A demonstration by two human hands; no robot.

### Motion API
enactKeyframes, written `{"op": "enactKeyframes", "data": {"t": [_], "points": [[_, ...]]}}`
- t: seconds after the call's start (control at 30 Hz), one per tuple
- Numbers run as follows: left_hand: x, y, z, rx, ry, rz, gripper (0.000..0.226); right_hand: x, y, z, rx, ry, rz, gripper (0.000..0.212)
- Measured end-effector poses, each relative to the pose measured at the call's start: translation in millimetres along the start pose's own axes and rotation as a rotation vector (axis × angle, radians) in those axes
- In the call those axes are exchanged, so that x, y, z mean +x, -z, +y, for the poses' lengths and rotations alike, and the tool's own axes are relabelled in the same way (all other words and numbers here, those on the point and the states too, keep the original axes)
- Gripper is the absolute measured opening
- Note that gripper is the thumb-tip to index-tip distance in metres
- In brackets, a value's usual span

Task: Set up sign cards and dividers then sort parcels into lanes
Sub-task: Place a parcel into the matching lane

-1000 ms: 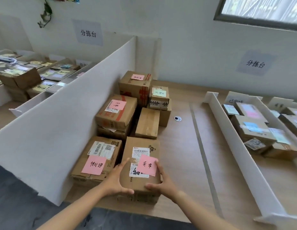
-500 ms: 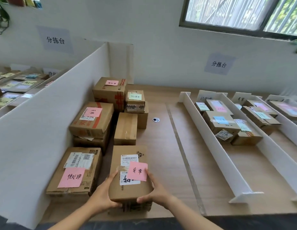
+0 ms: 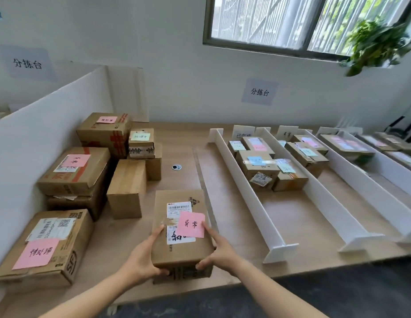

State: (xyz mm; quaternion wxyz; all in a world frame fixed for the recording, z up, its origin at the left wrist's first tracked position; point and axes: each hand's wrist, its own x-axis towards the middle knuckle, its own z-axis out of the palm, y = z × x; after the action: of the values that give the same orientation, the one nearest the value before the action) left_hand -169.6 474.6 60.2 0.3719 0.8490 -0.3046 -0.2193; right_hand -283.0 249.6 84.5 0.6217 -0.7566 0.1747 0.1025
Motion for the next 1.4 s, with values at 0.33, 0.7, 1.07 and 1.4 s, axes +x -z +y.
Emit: {"op": "enactKeyframes", "data": {"t": [0.33, 0.7, 1.07, 1.4], "points": [[23.6, -64.8, 98.9, 0.057, -0.169, 0.068, 0.118, -59.7, 107.5, 12.5, -0.009, 0.106, 0.084, 0.112], [55.3, -89.4, 201.6, 0.105, -0.287, 0.086, 0.118, -106.9, 203.6, -4.0, 0.005, 0.224, 0.129, 0.107], [144.5, -132.8, 295.8, 0.298, -0.406, 0.016, 0.120, -125.2, 318.1, 9.9, 0.073, 0.224, 0.311, 0.102], [271.0, -183.1, 382.6, 0.314, -0.535, -0.048, 0.118, -111.9, 460.1, -3.1, 0.000, 0.165, 0.453, 0.106]]}}
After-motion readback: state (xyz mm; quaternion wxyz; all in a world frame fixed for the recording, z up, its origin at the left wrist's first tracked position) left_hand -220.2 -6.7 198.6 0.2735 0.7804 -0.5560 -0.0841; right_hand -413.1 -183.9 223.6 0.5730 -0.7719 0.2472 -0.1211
